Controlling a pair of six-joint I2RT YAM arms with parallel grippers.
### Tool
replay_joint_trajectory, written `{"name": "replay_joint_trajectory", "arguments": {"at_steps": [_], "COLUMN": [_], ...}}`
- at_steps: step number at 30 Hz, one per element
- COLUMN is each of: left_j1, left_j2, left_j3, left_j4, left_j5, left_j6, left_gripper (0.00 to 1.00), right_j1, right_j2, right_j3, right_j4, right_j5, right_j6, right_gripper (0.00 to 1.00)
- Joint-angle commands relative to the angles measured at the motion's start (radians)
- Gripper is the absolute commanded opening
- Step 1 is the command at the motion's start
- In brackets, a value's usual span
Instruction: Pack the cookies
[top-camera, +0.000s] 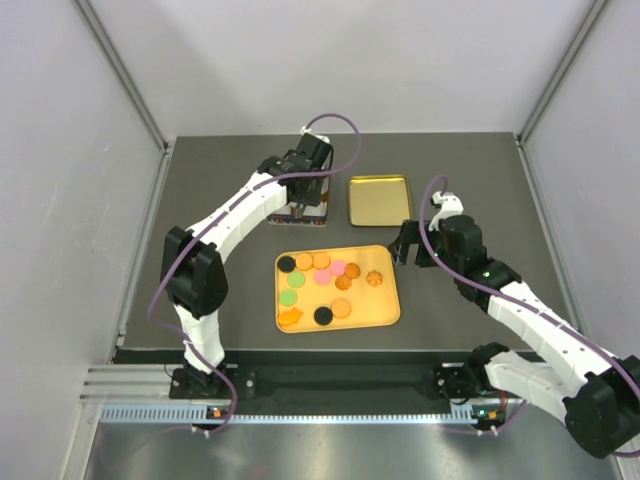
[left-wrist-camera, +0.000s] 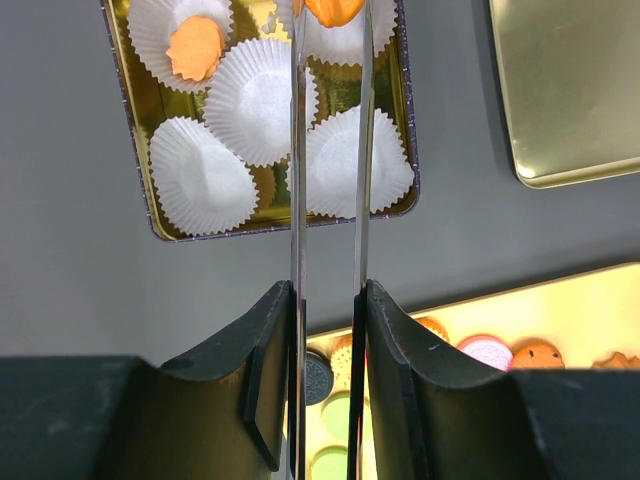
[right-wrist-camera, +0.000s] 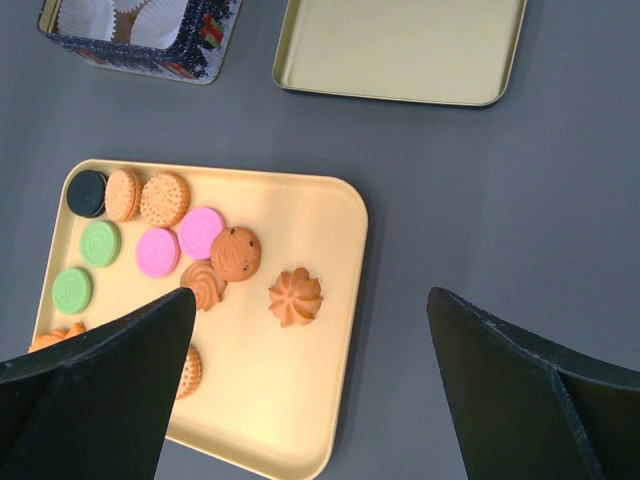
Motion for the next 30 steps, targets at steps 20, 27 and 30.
{"name": "replay_joint_trajectory", "arguments": {"at_steps": [20, 27, 30], "left_j1": [0.008, 0.009, 0.009], "left_j2": [-0.067, -0.051, -0.051], "left_j3": [-0.055, -0.027, -0.023], "left_j4": [0.070, 0.066, 0.061], "left_j5": [0.008, 0.012, 0.010], "left_j6": [-0.007, -0.007, -0.004], "left_gripper": [0.23, 0.39, 0.41], "right_j1": [-0.009, -0.011, -0.011], "right_j2": [-0.014, -0.014, -0.014], "right_j3": [0.003, 0.003, 0.003], "right_j4": [0.025, 0.025, 0.025], "right_j5": [-0.002, -0.002, -0.002], "right_j6": [-0.012, -0.010, -0.010], "right_gripper": [1.00, 1.00, 1.00]}}
